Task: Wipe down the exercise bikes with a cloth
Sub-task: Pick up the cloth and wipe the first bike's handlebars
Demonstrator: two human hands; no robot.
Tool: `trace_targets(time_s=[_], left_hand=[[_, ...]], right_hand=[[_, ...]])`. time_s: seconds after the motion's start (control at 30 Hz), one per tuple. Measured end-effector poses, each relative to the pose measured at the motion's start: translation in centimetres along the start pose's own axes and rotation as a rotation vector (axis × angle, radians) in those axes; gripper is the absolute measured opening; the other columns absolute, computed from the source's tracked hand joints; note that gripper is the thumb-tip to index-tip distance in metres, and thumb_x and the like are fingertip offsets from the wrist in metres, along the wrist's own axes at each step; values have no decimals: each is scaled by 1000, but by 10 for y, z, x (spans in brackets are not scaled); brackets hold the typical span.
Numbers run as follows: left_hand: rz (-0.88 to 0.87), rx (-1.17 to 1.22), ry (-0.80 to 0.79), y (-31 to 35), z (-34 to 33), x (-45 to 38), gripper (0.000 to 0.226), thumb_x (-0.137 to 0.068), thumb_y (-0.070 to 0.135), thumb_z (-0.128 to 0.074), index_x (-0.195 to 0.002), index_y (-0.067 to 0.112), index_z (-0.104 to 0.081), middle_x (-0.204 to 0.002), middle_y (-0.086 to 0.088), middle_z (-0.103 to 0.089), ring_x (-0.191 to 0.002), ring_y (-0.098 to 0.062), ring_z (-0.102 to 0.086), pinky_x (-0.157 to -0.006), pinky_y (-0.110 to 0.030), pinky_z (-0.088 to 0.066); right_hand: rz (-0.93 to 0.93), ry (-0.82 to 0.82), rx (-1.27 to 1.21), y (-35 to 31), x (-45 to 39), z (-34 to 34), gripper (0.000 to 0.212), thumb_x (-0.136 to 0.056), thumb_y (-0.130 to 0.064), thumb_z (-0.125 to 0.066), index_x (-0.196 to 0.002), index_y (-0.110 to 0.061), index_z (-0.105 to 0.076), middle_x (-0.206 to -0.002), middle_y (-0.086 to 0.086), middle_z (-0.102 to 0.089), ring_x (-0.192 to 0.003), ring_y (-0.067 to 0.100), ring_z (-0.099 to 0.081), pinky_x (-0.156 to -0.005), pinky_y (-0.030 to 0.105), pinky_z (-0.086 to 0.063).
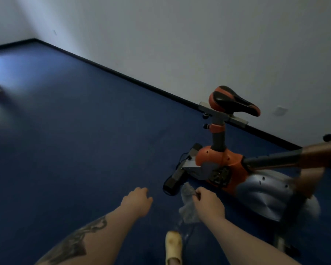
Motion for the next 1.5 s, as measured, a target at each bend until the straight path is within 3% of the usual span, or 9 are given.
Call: trace_targets(time_s=[0.5, 0.6, 0.77, 1.07, 1.3, 1.5], left_hand=[[-32, 73, 23, -1, 149, -197, 46, -97, 41, -35, -138, 21, -41, -142, -2, -41, -121, -22, -48, -98, -36, -41], [-57, 36, 20, -9, 180, -238, 49, -98, 43, -35, -142, 22, -36, -146, -1, -38, -124, -23, -45, -100, -37, -40], [-92, -24, -17, -34, 242, -328, 46, -97, 41, -34, -138, 20, -40, -144, -3, -39, -122, -24, -46, -99, -37, -41], [-140, -242, -99, -57, 360, -478, 43, -96, 37, -34, -133, 19, -46, -136, -3, -47, -119, -23, -50, -99, -37, -42], [-336, -316, -148, 29, 395, -568, 42, -96, 37, -35, -133, 20, -46, -137, -3, -45, -119, -24, -49, -98, -37, -42], [-493, -386, -149, 133, 432, -636, 43, -97, 38, -34, -134, 20, -45, -138, -4, -44, -119, -24, -49, -97, -38, -42]], right_hand=[[179, -60, 135, -151, -238, 8, 16, -94, -32, -46, -87, -22, -55, -87, -3, -60, -78, 17, -57, -59, 30, -39], [172, -71, 141, -176, -279, 4, 17, -95, -31, -45, -87, -20, -55, -85, -4, -58, -76, 15, -56, -60, 30, -40], [116, -52, 116, -228, -365, -4, 16, -95, -29, -45, -95, -20, -58, -95, -2, -63, -86, 17, -60, -74, 33, -49], [-15, 49, 62, -309, -480, 15, 13, -92, -29, -49, -94, -19, -56, -98, -3, -61, -82, 16, -56, -64, 29, -39], [-118, 153, 25, -305, -567, 46, 14, -97, -30, -44, -98, -22, -56, -103, -4, -62, -91, 18, -59, -71, 32, -46], [-223, 176, -20, -277, -648, 80, 14, -96, -30, -45, -93, -20, -55, -97, -4, -61, -84, 16, -58, -69, 33, -48]])
Point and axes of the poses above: each hand's wrist, its own x-axis away from the middle knuckle, its own z-axis out of the back of the hand, y = z × x, the point moved 7 cm from there along -x, towards the middle knuckle
